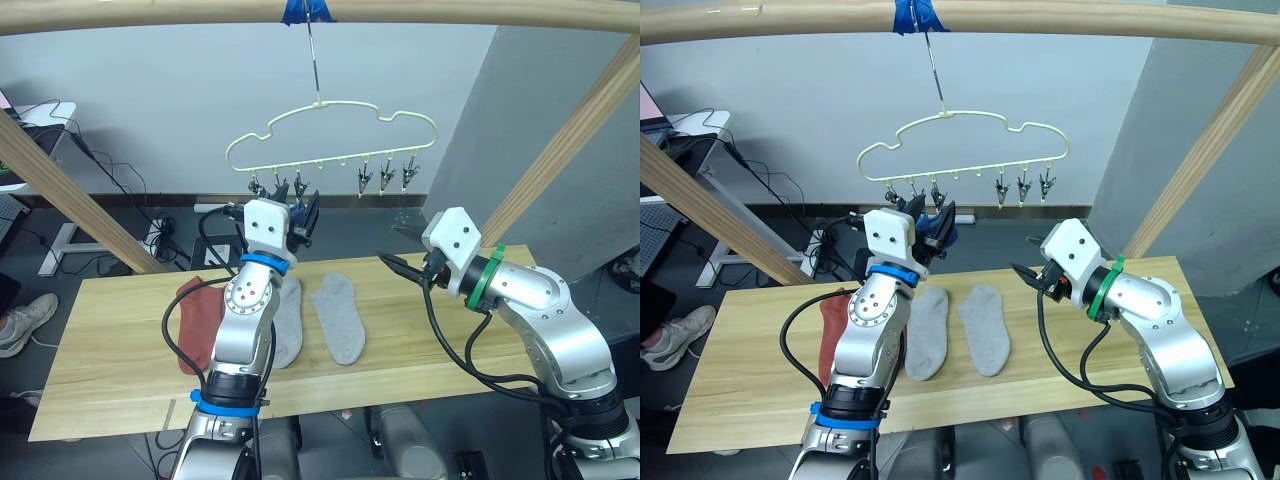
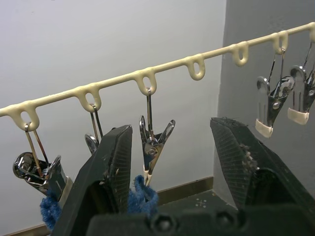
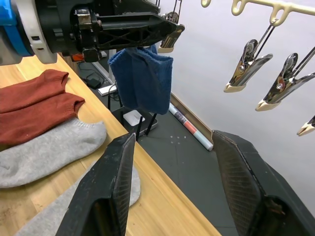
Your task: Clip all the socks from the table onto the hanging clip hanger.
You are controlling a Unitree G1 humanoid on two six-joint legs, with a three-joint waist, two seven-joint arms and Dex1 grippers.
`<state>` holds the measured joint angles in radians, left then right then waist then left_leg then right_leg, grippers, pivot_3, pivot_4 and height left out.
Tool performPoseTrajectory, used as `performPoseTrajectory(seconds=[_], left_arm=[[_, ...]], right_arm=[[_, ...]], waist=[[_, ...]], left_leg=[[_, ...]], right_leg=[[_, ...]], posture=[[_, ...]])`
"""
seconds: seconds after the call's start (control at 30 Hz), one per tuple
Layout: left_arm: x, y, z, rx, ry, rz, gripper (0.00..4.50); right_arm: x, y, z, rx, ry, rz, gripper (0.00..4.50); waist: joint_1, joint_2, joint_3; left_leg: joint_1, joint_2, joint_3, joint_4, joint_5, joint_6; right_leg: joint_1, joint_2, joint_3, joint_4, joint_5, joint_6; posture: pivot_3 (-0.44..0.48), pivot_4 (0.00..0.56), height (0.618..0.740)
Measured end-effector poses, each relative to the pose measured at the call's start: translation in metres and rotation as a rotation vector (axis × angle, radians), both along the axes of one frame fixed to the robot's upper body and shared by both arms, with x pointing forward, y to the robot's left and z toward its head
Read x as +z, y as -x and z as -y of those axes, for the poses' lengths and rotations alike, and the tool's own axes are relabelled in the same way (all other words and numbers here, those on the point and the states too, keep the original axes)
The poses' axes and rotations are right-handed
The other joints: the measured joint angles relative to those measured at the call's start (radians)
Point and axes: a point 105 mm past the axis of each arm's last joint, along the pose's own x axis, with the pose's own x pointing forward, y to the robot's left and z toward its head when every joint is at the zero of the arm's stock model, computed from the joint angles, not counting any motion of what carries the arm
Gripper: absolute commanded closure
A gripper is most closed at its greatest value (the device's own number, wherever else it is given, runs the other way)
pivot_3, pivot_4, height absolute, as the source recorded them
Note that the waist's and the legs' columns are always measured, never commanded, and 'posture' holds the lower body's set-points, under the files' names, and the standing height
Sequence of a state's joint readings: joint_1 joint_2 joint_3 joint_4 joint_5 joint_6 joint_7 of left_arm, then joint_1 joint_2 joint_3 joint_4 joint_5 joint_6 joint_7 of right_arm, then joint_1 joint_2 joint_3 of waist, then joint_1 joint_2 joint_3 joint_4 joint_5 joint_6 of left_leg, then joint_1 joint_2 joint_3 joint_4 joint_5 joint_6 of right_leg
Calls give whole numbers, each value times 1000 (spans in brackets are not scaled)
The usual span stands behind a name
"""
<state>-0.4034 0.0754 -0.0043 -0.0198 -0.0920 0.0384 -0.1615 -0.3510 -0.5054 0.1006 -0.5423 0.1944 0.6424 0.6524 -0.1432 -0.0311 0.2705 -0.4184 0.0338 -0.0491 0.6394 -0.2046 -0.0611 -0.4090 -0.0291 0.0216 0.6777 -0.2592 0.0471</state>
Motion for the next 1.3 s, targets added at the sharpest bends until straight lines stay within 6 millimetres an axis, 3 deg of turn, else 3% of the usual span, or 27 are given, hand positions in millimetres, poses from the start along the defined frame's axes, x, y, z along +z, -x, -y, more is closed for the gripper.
performPoseTrajectory(seconds=[0.33, 0.77, 1.3], left_arm=[[6, -12, -2, 45, -11, -9, 1714], [-3, -21, -1, 57, -62, -64, 1714], [1, -18, 4, 42, -73, -31, 1714]], right_arm=[[2, 6, -7, 70, -41, -30, 1923], [5, 7, -9, 90, -59, -33, 1923], [4, 7, -9, 88, -60, -34, 1923]], waist=[[0, 0, 0], [-1, 0, 0], [0, 0, 0]], left_leg=[[0, 0, 0, 0, 0, 0], [0, 0, 0, -1, 0, 0], [0, 0, 0, -4, 0, 0]], right_leg=[[0, 0, 0, -1, 0, 0], [0, 0, 0, -1, 0, 0], [0, 0, 0, -4, 0, 0]], posture=[[-282, 238, 740], [-285, 240, 740], [-279, 235, 740]])
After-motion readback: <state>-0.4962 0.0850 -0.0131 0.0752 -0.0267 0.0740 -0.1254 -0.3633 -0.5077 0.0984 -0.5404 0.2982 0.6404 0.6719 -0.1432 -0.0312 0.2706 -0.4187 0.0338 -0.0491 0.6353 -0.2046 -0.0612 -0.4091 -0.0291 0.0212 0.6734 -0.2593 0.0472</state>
